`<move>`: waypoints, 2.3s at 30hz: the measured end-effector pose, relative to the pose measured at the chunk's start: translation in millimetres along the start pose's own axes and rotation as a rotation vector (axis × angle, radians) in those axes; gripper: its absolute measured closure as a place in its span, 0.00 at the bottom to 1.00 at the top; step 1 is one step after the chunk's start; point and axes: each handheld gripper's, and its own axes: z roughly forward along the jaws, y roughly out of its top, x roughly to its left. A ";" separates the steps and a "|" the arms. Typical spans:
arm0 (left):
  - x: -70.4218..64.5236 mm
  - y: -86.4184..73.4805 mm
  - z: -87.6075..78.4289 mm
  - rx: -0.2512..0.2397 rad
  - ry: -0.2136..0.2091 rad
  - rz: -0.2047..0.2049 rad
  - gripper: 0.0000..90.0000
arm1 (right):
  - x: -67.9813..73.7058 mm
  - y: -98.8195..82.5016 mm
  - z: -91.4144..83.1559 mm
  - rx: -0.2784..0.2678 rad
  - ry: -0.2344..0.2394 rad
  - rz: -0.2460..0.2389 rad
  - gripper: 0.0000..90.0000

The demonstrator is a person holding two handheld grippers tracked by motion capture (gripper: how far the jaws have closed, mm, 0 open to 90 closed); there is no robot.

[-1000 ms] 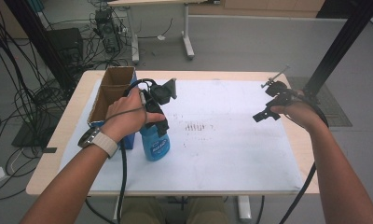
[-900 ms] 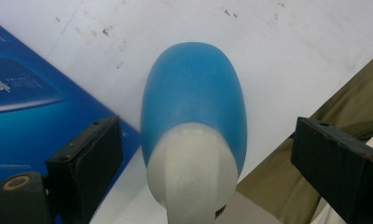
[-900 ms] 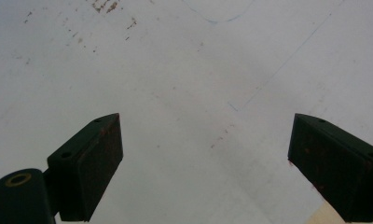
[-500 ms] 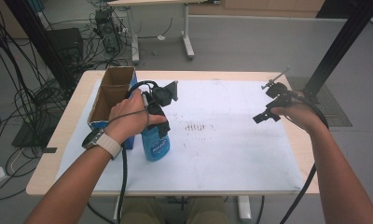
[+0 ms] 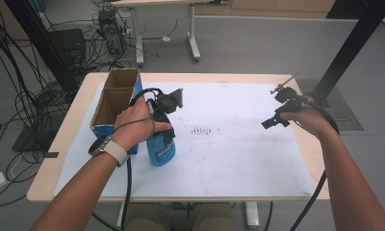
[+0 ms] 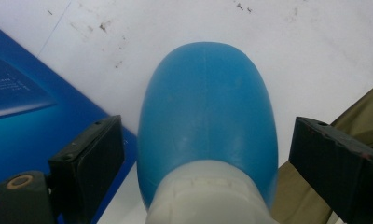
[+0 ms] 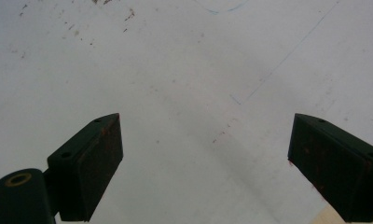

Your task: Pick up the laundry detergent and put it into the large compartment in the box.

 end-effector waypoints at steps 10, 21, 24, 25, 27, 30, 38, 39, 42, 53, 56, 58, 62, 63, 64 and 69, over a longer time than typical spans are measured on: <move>-0.5 -0.5 3.7 -0.005 0.006 0.003 0.17 | 0.5 0.0 0.1 -0.002 0.000 -0.005 0.11; -1.7 -0.6 8.7 -0.006 0.010 0.003 0.20 | 0.7 -1.3 -0.1 -0.002 0.001 -0.003 0.11; -3.0 0.7 9.7 -0.002 0.012 0.006 0.21 | 0.8 -1.5 -0.3 -0.002 0.001 -0.004 0.11; -3.3 0.9 10.0 -0.002 0.014 0.007 0.22 | 1.0 -1.6 -0.4 -0.003 -0.001 -0.005 0.11; -3.1 1.1 10.8 -0.003 0.013 0.006 0.22 | 0.9 -2.1 -0.6 -0.004 -0.001 -0.004 0.11; -4.0 1.7 11.9 -0.002 0.017 0.011 0.25 | 1.0 -2.0 -1.1 -0.001 -0.001 -0.005 0.11; -3.3 2.0 12.3 -0.001 0.019 0.010 0.31 | 0.7 -3.2 -0.9 -0.001 0.001 -0.002 0.11; -3.5 2.4 12.4 0.001 0.020 0.011 0.32 | 0.8 -3.1 -0.7 0.000 0.001 -0.002 0.11; -3.2 1.7 12.7 -0.003 0.021 0.011 0.36 | 0.5 -3.7 -0.3 -0.003 0.002 -0.003 0.11; 4.3 2.3 13.2 -0.003 -0.010 0.001 0.42 | 0.3 -5.1 -0.5 0.000 0.002 -0.001 0.11; 5.4 4.0 13.5 0.003 -0.014 0.004 0.42 | 0.4 -5.1 -0.9 0.002 0.001 -0.002 0.11; 4.7 5.3 13.3 0.010 -0.013 0.003 0.42 | 0.5 -5.3 -1.6 0.000 0.000 0.000 0.11; 5.2 5.8 13.7 0.012 -0.014 0.003 0.42 | 0.6 -5.5 -2.6 -0.002 -0.002 -0.002 0.11; 5.4 5.9 13.7 0.012 -0.015 0.002 0.43 | 0.9 -5.3 -2.9 -0.001 -0.003 -0.002 0.11; 5.6 5.6 13.7 0.011 -0.015 -0.001 0.43 | 1.0 -5.2 -3.0 0.000 -0.004 -0.001 0.11; 5.3 5.8 13.8 0.013 -0.015 -0.004 0.43 | 1.6 -5.3 -3.6 0.001 -0.004 -0.002 0.12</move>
